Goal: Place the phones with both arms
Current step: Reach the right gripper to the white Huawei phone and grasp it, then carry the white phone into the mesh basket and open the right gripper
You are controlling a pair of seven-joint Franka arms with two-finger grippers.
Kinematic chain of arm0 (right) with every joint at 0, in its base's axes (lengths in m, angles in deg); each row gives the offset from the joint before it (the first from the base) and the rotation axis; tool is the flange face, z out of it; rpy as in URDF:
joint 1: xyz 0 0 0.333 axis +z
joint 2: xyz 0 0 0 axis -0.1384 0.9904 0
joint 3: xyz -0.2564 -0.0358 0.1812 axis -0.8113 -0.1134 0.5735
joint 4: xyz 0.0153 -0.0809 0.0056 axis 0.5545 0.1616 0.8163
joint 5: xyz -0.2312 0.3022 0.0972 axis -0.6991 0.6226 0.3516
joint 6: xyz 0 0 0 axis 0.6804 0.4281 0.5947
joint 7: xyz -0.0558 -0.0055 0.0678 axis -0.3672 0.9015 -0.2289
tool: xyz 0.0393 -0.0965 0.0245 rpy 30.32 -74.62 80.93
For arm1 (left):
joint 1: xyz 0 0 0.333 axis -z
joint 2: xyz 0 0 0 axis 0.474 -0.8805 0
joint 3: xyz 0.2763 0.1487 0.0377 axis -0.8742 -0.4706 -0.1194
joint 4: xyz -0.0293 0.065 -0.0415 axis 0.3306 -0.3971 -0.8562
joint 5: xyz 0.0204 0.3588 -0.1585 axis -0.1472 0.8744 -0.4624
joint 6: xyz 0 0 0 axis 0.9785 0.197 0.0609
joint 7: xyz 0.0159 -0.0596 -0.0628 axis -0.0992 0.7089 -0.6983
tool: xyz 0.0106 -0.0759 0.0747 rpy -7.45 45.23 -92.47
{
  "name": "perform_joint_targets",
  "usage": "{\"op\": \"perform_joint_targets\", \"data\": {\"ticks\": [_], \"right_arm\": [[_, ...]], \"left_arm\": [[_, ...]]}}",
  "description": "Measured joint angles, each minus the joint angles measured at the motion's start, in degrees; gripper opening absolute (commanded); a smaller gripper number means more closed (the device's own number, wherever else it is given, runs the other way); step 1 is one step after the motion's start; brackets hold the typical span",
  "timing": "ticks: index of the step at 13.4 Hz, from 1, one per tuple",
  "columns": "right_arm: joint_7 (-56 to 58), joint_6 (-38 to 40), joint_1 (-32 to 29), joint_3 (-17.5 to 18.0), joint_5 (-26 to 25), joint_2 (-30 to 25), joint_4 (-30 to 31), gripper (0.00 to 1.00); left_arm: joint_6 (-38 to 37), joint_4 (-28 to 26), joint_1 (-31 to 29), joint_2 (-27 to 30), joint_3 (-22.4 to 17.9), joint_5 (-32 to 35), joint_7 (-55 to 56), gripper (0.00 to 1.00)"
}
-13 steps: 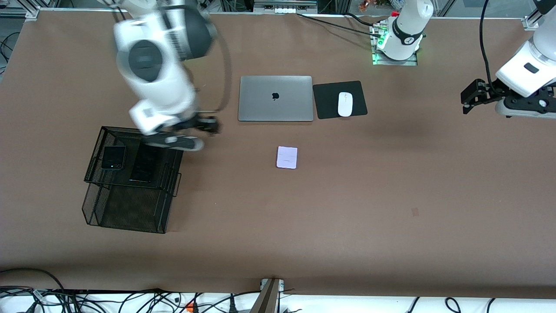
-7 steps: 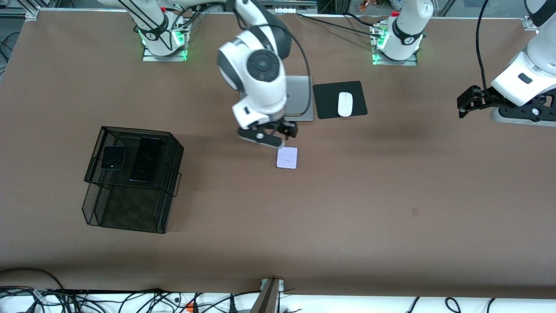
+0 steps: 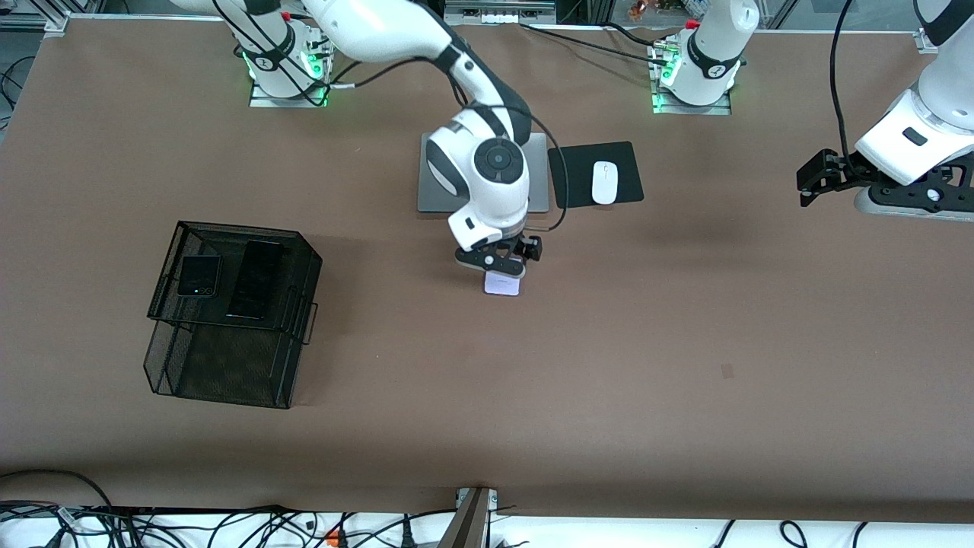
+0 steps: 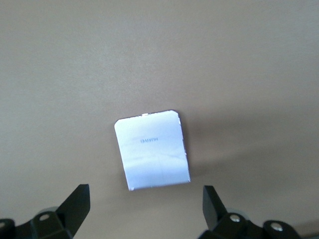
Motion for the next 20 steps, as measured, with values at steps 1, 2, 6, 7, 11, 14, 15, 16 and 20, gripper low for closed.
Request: {"op": "perform_joint_targets", "data": {"ticks": [1,2,6,7,11,14,15,16,20], "right_arm": [[0.0,-1.9,0.0,0.0,0.0,1.4,0.0,1.00],[0.0,-3.7,0.1,0.0,0.0,2.7,0.0,1.00],[0.0,-7.0,0.3,0.0,-0.8,5.5,0.0,1.00],[0.0,-7.0,0.3,0.0,-0.9,5.6,0.0,1.00],[0.0,-7.0,0.3,0.0,-1.9,5.6,0.0,1.00],[0.1,-7.1,0.3,0.0,-4.8,6.3,0.0,1.00],[0.1,-7.1,0.3,0.0,-5.1,6.5,0.0,1.00],[0.1,-7.2,0.3,0.0,-5.2,6.8,0.0,0.70],[0.4,-7.2,0.3,-0.2,-5.5,6.5,-0.7,0.07]], "left_arm": [[0.0,0.0,0.0,0.0,0.0,0.0,0.0,1.00],[0.0,0.0,0.0,0.0,0.0,0.0,0.0,1.00],[0.0,0.2,0.4,0.0,0.1,0.0,0.0,1.00],[0.0,0.2,0.5,0.0,0.1,0.0,0.0,1.00],[0.0,0.2,0.5,0.0,0.1,0.0,0.0,1.00],[0.0,0.2,0.5,0.0,0.1,0.0,0.0,1.00],[0.0,0.2,0.5,0.0,0.1,0.0,0.0,1.00],[0.0,0.2,0.5,0.0,0.1,0.0,0.0,1.00],[0.0,0.2,0.5,0.0,0.0,0.0,0.0,1.00]]}}
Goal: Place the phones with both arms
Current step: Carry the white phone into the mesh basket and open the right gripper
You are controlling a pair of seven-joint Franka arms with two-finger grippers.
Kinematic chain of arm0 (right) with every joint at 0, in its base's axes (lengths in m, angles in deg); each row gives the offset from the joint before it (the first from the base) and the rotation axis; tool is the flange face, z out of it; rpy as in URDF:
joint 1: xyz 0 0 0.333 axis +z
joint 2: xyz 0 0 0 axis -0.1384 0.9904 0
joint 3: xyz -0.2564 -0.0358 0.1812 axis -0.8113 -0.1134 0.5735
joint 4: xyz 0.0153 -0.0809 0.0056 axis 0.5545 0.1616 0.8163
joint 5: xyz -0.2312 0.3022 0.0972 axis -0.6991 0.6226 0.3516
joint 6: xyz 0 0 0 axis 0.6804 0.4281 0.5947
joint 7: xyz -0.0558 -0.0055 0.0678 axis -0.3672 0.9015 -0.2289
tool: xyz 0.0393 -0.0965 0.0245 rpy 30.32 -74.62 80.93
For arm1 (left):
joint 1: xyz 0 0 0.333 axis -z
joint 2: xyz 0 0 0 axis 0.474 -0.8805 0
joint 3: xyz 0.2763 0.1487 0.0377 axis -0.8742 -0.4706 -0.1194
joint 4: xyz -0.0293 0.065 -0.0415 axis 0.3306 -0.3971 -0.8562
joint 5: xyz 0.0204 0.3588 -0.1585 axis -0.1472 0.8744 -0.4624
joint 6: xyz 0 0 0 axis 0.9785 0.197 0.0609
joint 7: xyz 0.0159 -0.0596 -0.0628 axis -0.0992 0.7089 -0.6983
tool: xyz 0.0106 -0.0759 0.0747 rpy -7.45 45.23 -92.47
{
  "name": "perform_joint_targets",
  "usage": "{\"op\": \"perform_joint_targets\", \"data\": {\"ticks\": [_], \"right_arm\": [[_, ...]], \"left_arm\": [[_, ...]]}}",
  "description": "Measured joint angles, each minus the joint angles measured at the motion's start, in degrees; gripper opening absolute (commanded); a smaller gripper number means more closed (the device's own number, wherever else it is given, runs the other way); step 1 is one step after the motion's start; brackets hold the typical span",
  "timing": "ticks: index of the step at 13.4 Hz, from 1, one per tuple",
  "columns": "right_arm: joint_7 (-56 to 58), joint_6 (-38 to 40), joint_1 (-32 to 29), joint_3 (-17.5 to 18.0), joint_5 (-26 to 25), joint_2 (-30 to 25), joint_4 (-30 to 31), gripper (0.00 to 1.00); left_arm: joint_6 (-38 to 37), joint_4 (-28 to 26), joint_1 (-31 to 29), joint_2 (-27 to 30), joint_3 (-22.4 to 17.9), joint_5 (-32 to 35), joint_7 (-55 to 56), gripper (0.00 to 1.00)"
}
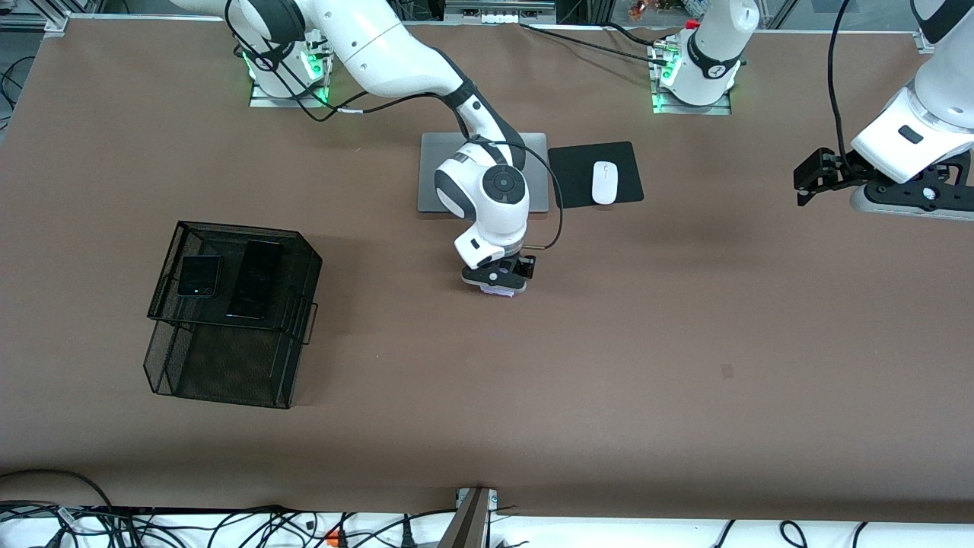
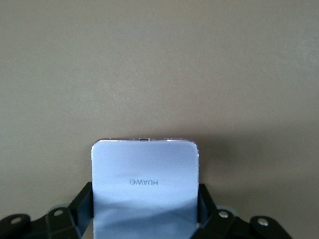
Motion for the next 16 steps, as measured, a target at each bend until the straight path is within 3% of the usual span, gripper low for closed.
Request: {"op": "perform_joint_targets", "data": {"ticks": [3,5,9,13,16], "right_arm": [[1.6,8.1,-0.6,-1.0,0.0,-3.7,-1.9,0.07],[5.7,17.7,-3.2,-1.3,0.4,-10.2,-2.8,0.07],[23.3,33.4,-15.8,-1.9,4.1,-22.1,-2.6,0.07],[42.7,35.5,-29.7,-1.9,4.3,-23.7,-1.9,0.07],[55.7,31.9,-36.1,-3.0,3.3,-22.7,-2.9,0.07]], "left_arm": [[0.0,0.0,0.0,0.0,0.0,0.0,0.0,1.00],[0.0,0.0,-0.1,0.0,0.0,0.0,0.0,1.00],[0.0,0.0,-0.2,0.0,-0.1,0.0,0.0,1.00],[0.0,0.0,-0.2,0.0,-0.1,0.0,0.0,1.00],[0.0,0.0,-0.2,0.0,-0.1,0.0,0.0,1.00]]}}
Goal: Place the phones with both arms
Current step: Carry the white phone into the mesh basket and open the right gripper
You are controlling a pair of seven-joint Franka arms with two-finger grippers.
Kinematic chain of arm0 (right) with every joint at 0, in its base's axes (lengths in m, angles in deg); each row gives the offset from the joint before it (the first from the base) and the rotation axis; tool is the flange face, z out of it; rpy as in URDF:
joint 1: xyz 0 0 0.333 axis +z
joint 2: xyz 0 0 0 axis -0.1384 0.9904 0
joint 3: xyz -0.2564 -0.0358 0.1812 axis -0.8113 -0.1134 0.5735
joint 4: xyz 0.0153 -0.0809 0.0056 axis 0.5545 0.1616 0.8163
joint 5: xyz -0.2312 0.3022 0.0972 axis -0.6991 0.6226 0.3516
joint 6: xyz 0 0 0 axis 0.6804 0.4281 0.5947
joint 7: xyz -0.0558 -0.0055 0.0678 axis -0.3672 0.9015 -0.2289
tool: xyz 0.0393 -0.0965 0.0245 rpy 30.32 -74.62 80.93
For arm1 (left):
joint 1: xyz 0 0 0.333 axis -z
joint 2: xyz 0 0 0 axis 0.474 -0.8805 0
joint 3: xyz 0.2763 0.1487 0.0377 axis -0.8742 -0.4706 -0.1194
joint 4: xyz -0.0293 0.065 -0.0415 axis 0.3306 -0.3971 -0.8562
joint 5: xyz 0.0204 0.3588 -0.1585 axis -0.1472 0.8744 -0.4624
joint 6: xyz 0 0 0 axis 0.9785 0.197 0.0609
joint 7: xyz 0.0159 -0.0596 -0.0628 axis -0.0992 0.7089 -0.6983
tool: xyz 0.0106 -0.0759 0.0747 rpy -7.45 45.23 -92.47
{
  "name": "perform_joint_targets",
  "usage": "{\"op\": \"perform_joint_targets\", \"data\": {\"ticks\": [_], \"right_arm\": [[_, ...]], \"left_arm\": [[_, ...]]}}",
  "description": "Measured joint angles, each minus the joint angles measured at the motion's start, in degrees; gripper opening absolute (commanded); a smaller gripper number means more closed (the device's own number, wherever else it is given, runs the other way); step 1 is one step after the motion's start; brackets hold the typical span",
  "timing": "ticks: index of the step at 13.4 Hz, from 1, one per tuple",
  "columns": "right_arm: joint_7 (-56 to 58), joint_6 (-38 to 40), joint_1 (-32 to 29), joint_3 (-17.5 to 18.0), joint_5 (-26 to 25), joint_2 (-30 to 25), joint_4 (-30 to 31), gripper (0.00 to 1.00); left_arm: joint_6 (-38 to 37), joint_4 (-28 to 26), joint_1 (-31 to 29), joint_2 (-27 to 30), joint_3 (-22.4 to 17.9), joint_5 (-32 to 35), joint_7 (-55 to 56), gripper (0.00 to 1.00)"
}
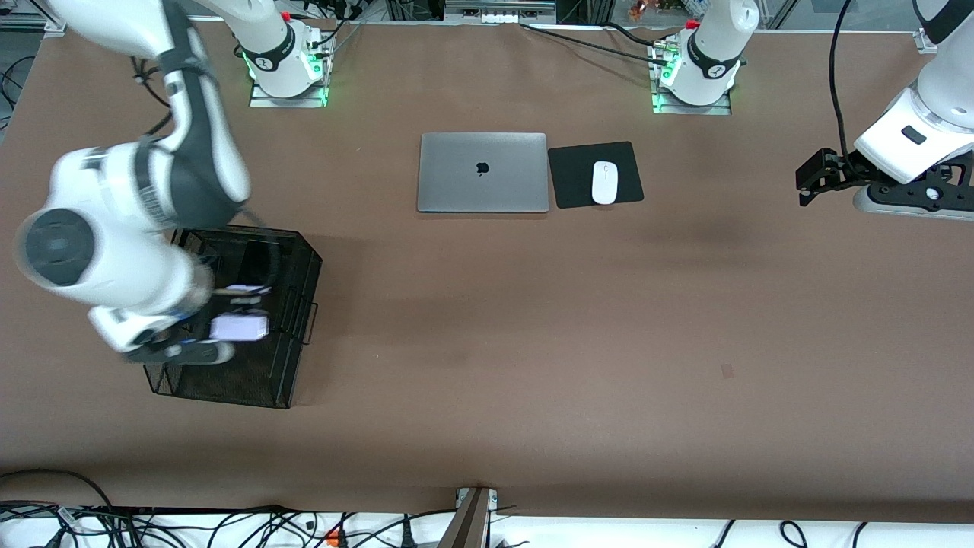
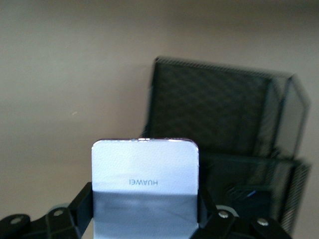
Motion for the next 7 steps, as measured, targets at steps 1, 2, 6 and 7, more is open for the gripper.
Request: {"op": "perform_joint_targets", "data": {"ticks": [1,2,6,7], "right_arm": [[3.6,-2.4,-0.9,-0.9,-0.2,1.0,-0.5,0.07],[6.3,-5.1,-1.6,-1.8,-0.2,2.3,-0.9,0.07],[11.8,-12.8,-4.2,-2.3,-0.1,10.2,-1.0,0.07],[12.9,-14.1,-4.4,-2.2,0.3,12.1,-1.1,0.07]], "left_arm": [[0.0,0.0,0.0,0.0,0.0,0.0,0.0,1.00],[0.0,0.0,0.0,0.0,0.0,0.0,0.0,1.00],[0.0,0.0,0.0,0.0,0.0,0.0,0.0,1.00],[0.0,0.0,0.0,0.0,0.0,0.0,0.0,1.00]]}}
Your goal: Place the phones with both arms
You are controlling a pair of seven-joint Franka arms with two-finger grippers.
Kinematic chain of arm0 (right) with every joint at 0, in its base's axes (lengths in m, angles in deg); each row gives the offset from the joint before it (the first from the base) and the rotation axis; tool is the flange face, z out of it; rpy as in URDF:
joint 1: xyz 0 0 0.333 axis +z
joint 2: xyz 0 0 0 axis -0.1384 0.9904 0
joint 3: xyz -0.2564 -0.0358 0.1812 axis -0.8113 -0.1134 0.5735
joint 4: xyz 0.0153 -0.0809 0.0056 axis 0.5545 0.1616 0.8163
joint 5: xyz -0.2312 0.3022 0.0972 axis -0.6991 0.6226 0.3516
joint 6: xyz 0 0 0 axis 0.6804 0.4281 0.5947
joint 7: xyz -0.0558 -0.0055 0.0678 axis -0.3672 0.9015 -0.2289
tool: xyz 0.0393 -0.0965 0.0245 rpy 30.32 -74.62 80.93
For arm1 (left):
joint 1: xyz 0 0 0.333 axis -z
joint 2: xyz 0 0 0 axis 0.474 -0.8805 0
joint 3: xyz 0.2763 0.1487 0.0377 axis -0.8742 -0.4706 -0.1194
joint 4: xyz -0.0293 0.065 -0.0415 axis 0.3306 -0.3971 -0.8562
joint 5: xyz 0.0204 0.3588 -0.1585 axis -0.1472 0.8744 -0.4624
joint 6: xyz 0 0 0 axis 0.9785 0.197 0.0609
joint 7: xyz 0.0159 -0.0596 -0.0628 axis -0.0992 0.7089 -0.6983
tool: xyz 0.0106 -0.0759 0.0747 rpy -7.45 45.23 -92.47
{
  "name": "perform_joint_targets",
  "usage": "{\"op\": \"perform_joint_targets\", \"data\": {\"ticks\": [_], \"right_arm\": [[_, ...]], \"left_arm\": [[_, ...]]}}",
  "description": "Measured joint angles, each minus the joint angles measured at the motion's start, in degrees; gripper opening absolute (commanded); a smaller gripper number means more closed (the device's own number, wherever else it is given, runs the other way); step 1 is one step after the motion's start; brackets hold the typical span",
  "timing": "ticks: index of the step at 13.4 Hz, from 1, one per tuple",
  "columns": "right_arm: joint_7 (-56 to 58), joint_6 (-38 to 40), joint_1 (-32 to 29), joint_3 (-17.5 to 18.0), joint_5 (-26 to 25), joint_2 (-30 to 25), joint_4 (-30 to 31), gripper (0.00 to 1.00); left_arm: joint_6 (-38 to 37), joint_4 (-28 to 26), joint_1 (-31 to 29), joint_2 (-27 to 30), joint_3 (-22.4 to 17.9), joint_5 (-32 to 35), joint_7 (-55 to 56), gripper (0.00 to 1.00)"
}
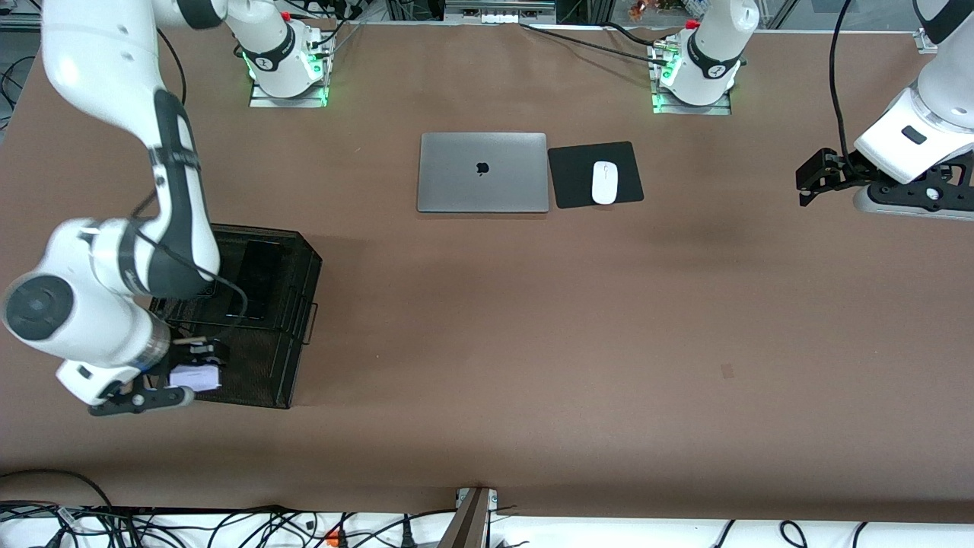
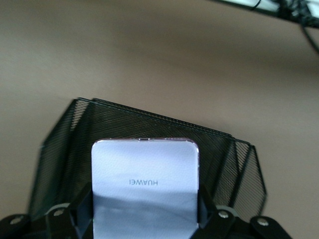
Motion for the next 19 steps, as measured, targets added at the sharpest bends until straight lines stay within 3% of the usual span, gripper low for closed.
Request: {"op": "perform_joint_targets", "data": {"ticks": [2,3,4,11,16,19], "right_arm": [[1.5,-2.1,-0.1,0.0,0.9,3.1,-0.1,0.13],[1.7,-2.5,-0.1,0.0,1.6,4.1,-0.2,0.45],[1.9,-2.6,-0.1,0.0,2.5,4.8,-0.2,0.99],[2.1,-0.8,-1.3,-0.2,4.5,4.4,-1.5,1.00],[2.1,15.0,-1.4,-1.6,4.4,-6.2,-2.6,1.00],[2.1,18.0,-1.3,-1.8,2.8,-14.2,3.2,1.00]], "left_arm": [[0.0,0.0,0.0,0.0,0.0,0.0,0.0,1.00],[0.0,0.0,0.0,0.0,0.0,0.0,0.0,1.00],[0.0,0.0,0.0,0.0,0.0,0.0,0.0,1.00],[-0.2,0.0,-0.1,0.0,0.0,0.0,0.0,1.00],[-0.4,0.0,-0.1,0.0,0.0,0.0,0.0,1.00],[-0.4,0.0,-0.1,0.0,0.0,0.0,0.0,1.00]]}}
